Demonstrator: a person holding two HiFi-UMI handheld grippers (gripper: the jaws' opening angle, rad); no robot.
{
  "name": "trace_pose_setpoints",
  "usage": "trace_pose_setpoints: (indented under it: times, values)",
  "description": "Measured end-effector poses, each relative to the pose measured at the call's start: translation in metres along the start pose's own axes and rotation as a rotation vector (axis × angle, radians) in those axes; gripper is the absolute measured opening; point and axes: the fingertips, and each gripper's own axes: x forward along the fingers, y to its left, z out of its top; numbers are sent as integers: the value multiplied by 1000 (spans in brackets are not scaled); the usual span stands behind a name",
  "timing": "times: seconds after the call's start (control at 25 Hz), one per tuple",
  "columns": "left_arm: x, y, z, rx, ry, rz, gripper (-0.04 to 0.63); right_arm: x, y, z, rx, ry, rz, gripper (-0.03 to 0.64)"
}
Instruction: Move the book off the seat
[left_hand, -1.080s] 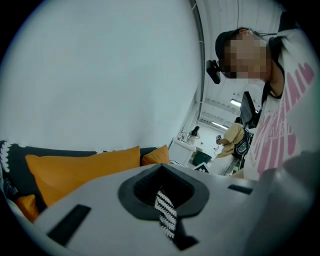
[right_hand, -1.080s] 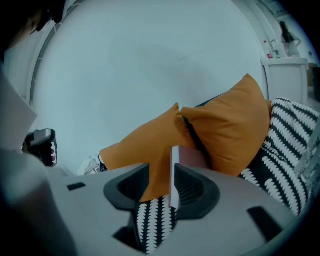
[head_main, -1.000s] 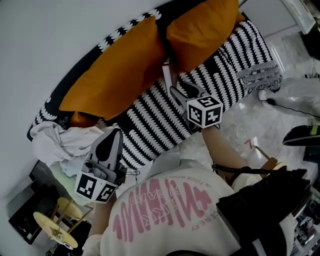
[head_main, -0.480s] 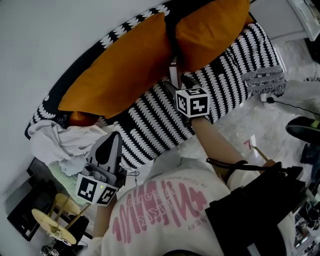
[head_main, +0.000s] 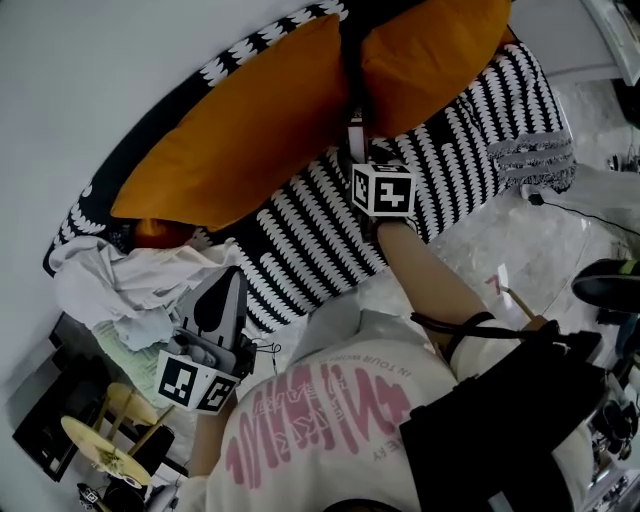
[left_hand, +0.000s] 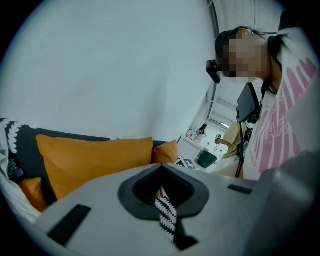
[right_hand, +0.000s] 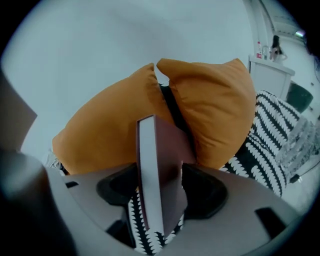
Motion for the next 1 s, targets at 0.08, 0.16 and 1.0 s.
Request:
trace_pose_setpoints:
  times: [0.08, 0.16, 1.0]
  values:
    - [1, 0, -3, -3, 1, -3, 8, -1, -3, 0, 0, -9, 5, 253]
    - [1, -1, -5, -7, -1, -9, 8, -5, -6, 0, -16, -20, -1, 235]
    - [-34, -103, -44, -8, -57, -245, 8, -179, -15, -61, 293, -254, 168, 169]
